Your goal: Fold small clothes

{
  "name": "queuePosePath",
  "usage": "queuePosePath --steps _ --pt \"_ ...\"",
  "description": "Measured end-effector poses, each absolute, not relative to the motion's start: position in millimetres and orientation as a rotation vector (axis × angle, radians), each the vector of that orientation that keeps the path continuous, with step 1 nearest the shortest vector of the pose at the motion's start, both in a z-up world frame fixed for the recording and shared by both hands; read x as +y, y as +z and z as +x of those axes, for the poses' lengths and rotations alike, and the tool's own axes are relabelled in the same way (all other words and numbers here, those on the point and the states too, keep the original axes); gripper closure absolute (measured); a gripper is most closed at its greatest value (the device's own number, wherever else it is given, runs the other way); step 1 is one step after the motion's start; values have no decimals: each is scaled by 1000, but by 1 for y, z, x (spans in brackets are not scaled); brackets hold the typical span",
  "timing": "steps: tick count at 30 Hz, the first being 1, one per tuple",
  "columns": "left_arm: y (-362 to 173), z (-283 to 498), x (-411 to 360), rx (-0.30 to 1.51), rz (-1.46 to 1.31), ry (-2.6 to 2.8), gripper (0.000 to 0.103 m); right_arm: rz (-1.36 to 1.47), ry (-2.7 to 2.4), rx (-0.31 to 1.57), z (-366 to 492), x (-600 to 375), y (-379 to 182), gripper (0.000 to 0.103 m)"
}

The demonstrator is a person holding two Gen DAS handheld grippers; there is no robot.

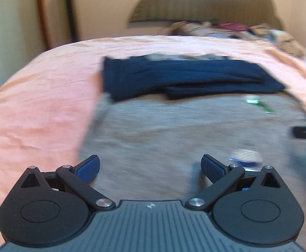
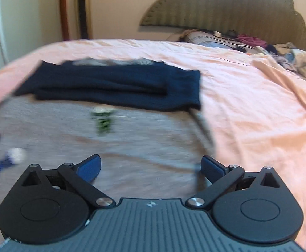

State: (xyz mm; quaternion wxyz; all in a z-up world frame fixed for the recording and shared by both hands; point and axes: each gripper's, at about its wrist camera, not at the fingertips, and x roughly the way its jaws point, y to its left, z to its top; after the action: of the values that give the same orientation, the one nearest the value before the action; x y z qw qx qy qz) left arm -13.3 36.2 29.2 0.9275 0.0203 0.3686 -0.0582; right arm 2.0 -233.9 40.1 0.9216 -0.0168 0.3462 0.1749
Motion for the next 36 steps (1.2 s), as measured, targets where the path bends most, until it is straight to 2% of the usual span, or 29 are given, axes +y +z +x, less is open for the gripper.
queuePosePath --steps 3,4,10,12,15,17,19,24,29,31,33,34,36 --pt "14 -33 10 759 129 -193 0 -141 439 745 -21 -210 19 0" --pt "11 -41 11 721 144 -192 0 -165 455 692 -32 -213 16 0" --pt "19 -57 48 761 95 -154 0 -82 265 738 -42 -280 23 0" --pt "30 -65 39 765 51 -125 0 -46 183 768 -51 -277 33 0" --pt "45 -75 9 725 -1 -236 0 48 383 748 -75 -253 42 0" --pt "38 -76 -13 748 41 -319 0 -14 439 798 -82 -233 30 0" --pt "24 -77 -26 803 148 -293 0 -158 454 700 -95 -231 19 0" --pt "26 -98 20 794 93 -198 0 -47 274 754 -83 -291 26 0" --pt "28 -109 55 784 -137 -117 0 48 360 750 -82 -268 42 0" --pt "25 -107 44 781 -102 -121 0 3 393 791 -80 -250 31 0" --pt "20 -107 26 788 38 -107 0 -144 382 711 -85 -237 22 0" --pt "21 -110 23 790 75 -110 0 -102 379 737 -85 -244 26 0" --pt "29 -121 34 787 26 -115 0 -120 259 768 -85 -252 35 0"
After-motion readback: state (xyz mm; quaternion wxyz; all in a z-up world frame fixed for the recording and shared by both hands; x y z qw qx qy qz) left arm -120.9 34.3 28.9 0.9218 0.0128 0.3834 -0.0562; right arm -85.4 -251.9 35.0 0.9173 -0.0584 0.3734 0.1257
